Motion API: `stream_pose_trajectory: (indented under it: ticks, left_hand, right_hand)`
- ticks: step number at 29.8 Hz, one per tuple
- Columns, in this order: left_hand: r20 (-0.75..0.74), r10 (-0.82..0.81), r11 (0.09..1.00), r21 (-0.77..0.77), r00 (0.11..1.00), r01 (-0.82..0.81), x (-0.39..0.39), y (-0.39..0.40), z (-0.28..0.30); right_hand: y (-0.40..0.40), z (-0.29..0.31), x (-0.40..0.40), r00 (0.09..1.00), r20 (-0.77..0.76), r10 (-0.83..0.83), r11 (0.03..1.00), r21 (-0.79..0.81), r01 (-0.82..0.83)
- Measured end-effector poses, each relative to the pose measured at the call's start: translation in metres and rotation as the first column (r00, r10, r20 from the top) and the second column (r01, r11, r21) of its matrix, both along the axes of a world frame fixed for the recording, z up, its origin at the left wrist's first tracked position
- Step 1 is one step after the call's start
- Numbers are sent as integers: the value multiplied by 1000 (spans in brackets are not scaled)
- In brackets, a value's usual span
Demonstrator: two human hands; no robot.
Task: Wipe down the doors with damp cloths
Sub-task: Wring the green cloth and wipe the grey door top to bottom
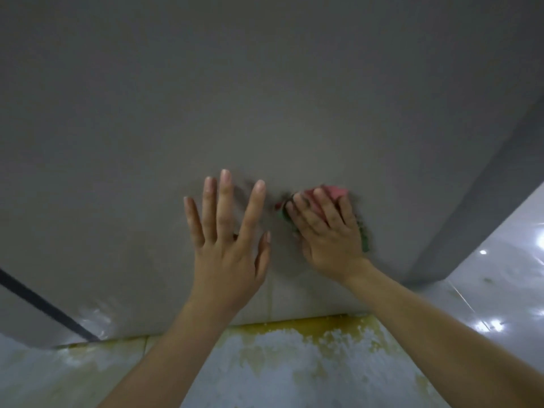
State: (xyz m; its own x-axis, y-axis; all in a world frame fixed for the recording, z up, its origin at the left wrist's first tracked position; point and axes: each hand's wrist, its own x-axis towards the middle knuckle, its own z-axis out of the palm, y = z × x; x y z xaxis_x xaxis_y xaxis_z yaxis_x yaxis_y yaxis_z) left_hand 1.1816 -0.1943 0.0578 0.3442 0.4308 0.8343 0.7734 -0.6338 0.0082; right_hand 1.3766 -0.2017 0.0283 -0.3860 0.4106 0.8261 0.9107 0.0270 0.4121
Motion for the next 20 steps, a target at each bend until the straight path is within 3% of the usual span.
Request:
stream_pose_trajectory:
  ticks: [2,5,9,11,13,15,17,20]
  left_hand:
    - [-35,-32,999,0,999,32,15,-4,-3]
    - [-54,-64,998,-2,997,63,33,-8,-3]
    - [-10,-58,998,14,998,59,64,-4,2]
    - [26,-25,1000,17,999,25,72,-3,2]
    - [24,12,999,42,1000,-13,74,0,0]
    - [8,32,998,53,999,-33,74,3,-1]
    - [7,35,998,44,999,-35,74,3,-1]
    - [36,27,999,26,999,-28,82,-2,-1]
  right_hand:
    - [-11,-16,20,1000,16,-19,1000,-9,19]
    - [-22,-18,45,971,-230,-70,994,67,87]
    - [-10,1,27,711,-703,-6,979,140,147]
    - [1,6,12,678,-732,61,970,204,133]
    - [5,-5,13,771,-632,72,970,226,94]
    - [0,-31,23,794,-606,50,972,213,101]
    - [-13,-63,28,715,-699,14,974,171,148]
    - [-22,-85,21,511,-860,-11,976,101,190]
